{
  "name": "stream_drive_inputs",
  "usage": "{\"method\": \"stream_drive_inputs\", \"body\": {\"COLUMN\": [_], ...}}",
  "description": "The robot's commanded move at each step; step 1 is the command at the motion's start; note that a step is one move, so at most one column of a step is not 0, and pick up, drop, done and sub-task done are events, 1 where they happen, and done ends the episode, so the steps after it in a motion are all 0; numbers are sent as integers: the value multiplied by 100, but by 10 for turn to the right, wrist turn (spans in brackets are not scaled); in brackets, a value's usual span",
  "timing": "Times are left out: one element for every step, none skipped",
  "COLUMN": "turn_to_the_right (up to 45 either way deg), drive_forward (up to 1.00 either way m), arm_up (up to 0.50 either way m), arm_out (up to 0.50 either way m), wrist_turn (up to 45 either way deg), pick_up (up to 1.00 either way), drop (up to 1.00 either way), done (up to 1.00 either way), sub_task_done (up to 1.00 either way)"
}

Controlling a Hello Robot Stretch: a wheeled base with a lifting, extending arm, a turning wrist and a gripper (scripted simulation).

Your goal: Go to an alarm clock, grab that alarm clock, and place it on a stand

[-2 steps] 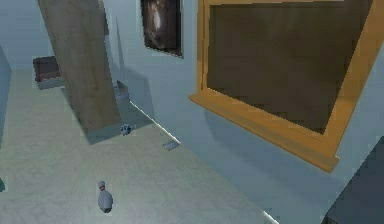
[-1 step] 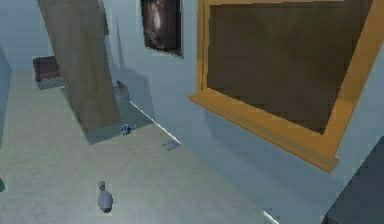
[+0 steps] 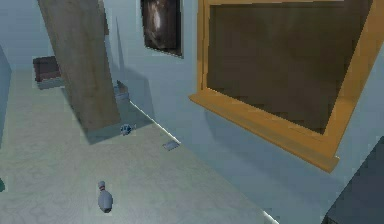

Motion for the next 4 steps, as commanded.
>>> {"method": "stream_drive_inputs", "body": {"turn_to_the_right": [0, 0, 0, 0], "drive_forward": [0, 0, 0, 0], "arm_up": [0, 0, 0, 0], "arm_out": [0, 0, 0, 0], "wrist_turn": [450, 450, 240, 0], "pick_up": [0, 0, 0, 100], "drop": [0, 0, 0, 0], "done": [0, 0, 0, 0], "sub_task_done": [0, 0, 0, 0]}}
